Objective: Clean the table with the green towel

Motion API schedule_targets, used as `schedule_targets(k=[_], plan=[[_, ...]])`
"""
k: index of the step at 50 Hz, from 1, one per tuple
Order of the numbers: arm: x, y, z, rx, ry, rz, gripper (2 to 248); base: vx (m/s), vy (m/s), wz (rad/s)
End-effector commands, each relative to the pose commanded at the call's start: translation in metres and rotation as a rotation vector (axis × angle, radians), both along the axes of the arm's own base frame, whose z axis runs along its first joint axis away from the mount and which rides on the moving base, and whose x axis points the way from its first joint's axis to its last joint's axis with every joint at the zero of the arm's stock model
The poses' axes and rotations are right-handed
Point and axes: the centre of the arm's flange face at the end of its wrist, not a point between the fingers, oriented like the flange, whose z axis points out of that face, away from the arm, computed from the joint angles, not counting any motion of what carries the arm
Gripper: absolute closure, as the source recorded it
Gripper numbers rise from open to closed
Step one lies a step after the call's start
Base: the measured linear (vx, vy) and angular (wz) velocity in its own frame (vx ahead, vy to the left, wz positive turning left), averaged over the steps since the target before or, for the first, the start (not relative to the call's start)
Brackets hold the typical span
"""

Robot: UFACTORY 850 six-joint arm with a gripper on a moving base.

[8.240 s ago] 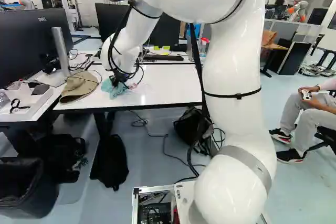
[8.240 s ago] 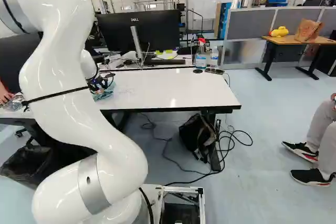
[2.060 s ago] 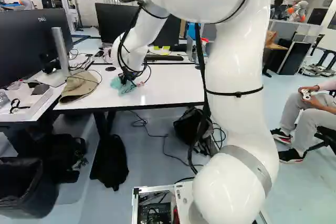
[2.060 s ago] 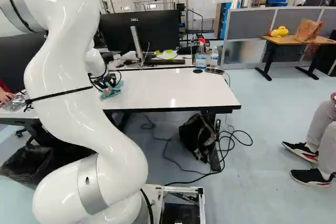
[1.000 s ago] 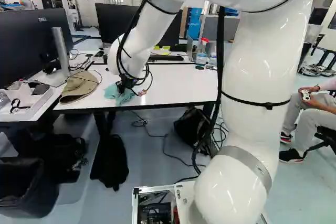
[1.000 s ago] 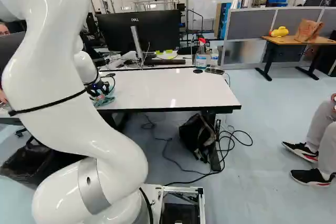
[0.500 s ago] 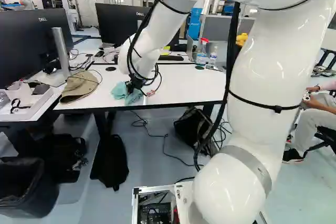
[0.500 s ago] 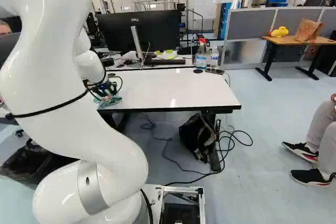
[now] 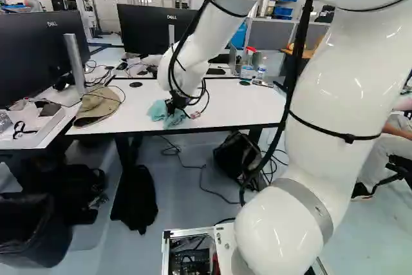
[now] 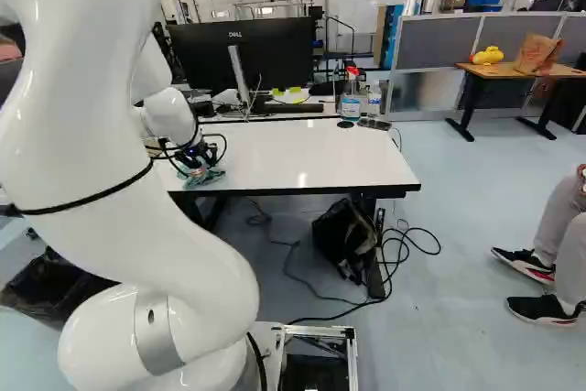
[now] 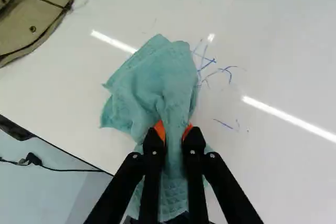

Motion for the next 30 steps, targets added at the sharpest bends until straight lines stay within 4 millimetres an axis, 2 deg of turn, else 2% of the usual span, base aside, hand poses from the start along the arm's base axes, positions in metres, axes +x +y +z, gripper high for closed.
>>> schedule_targets(k=[30], plan=[[0.024,-0.050,0.000,0.000,-0.001,-0.119,199,0.000,0.000,0.000]])
